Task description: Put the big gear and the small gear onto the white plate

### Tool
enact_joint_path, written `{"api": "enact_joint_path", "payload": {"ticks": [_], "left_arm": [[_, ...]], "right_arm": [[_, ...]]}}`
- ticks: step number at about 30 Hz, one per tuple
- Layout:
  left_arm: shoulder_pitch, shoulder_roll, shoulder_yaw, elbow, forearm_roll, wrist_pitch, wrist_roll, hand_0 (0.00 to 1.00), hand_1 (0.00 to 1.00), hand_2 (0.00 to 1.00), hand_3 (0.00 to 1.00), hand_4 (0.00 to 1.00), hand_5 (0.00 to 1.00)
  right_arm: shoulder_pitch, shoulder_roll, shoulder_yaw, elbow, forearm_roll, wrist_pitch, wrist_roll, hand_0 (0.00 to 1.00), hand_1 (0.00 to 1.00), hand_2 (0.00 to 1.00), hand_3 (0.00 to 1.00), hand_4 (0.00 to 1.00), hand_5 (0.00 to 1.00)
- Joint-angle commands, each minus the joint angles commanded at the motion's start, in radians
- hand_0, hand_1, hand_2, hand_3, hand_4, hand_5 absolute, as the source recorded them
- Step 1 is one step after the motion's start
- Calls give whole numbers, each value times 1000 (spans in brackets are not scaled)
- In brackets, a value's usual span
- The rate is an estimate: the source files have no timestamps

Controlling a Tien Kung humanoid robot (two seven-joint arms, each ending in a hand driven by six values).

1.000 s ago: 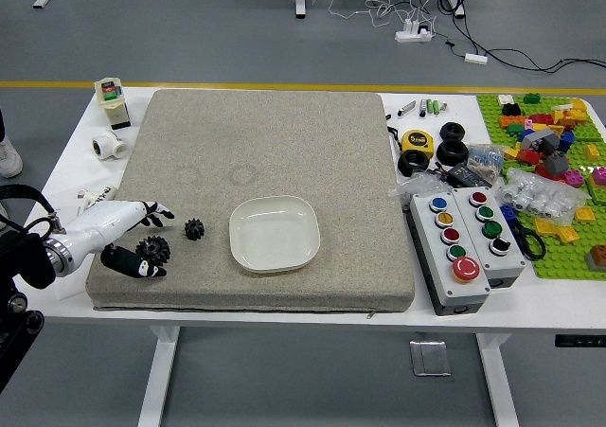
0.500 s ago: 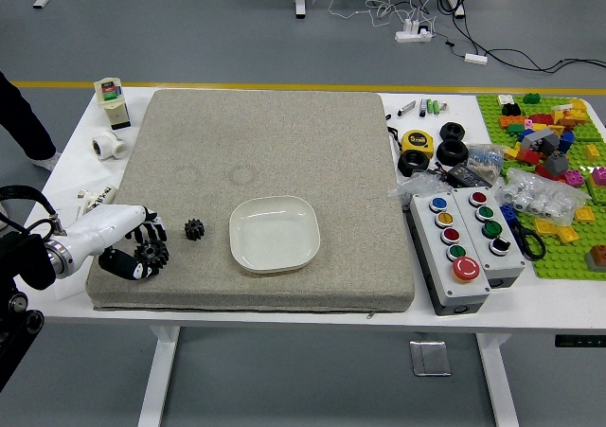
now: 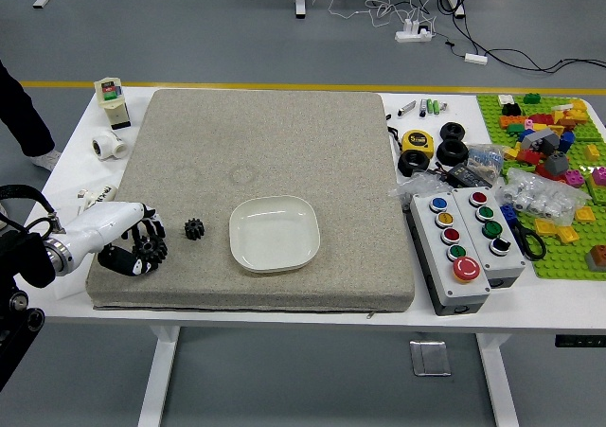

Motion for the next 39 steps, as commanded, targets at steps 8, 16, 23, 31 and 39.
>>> {"api": "enact_joint_path", "payload": {"ticks": [8, 16, 23, 31, 39], "left_arm": [[-11, 3, 11, -36, 0, 22, -5, 278, 387, 429, 491, 2, 2], [-41, -1, 62, -96, 0, 50, -7, 271, 382, 425, 492, 2, 2], [-112, -38, 180, -124, 0, 133, -22, 269, 381, 424, 493, 2, 2], [-215, -107, 330, -14, 0, 202, -23, 278, 414, 466, 540, 270, 2], [-274, -154, 388, 128, 0, 272, -18, 338, 529, 574, 630, 900, 233]], "right_arm": [[1, -1, 3, 1, -2, 1, 0, 753, 795, 825, 746, 918, 788], [2, 0, 2, 1, 1, 0, -1, 753, 796, 825, 747, 919, 784], [3, -2, 0, 2, -2, 0, -1, 754, 796, 825, 747, 919, 785], [8, -2, -2, 4, 2, -1, 0, 754, 796, 825, 748, 920, 785], [13, -4, -7, 4, 5, 0, 0, 754, 795, 823, 749, 921, 785]]}}
